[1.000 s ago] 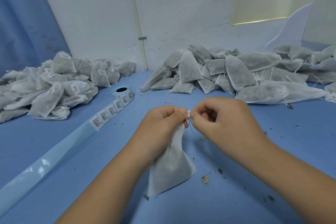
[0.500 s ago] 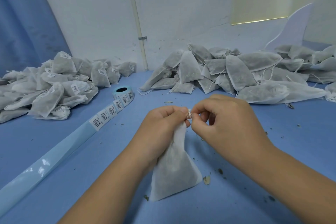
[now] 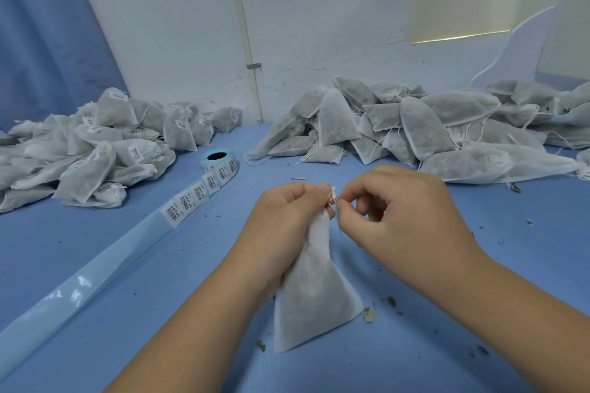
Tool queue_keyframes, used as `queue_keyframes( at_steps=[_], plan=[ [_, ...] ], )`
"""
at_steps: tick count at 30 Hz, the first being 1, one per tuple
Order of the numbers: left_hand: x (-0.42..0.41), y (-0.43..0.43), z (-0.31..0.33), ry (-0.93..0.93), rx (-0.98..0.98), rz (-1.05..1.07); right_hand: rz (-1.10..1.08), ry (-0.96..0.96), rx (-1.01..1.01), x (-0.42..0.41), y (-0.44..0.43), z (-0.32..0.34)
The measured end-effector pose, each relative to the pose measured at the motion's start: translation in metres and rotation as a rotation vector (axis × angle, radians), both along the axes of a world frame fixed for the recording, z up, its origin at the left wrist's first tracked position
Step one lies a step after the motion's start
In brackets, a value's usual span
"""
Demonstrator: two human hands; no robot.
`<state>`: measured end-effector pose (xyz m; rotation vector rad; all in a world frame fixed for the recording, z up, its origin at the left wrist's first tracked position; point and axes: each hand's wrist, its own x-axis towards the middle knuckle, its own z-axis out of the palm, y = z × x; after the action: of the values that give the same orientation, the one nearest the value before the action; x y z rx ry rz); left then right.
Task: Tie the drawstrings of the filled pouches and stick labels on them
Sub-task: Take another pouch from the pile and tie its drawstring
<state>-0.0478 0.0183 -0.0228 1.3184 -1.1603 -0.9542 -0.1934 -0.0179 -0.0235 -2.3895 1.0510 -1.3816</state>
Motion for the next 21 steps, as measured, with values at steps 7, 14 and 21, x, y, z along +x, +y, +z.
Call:
queue_keyframes(
  at_steps=[7, 14, 21],
  plan=[
    [-0.002, 0.0, 0.0, -0.035, -0.04, 0.023, -0.005, -0.012, 0.032, 0.0, -0.002, -0.001],
    [-0.005, 0.0, -0.003, -0.08, -0.049, 0.064, -0.043, 0.026, 0.039, 0.001, -0.001, -0.002],
    [-0.002, -0.002, -0.002, -0.104, -0.055, 0.055, -0.006, -0.078, 0.148, -0.003, -0.011, 0.0]
  ],
)
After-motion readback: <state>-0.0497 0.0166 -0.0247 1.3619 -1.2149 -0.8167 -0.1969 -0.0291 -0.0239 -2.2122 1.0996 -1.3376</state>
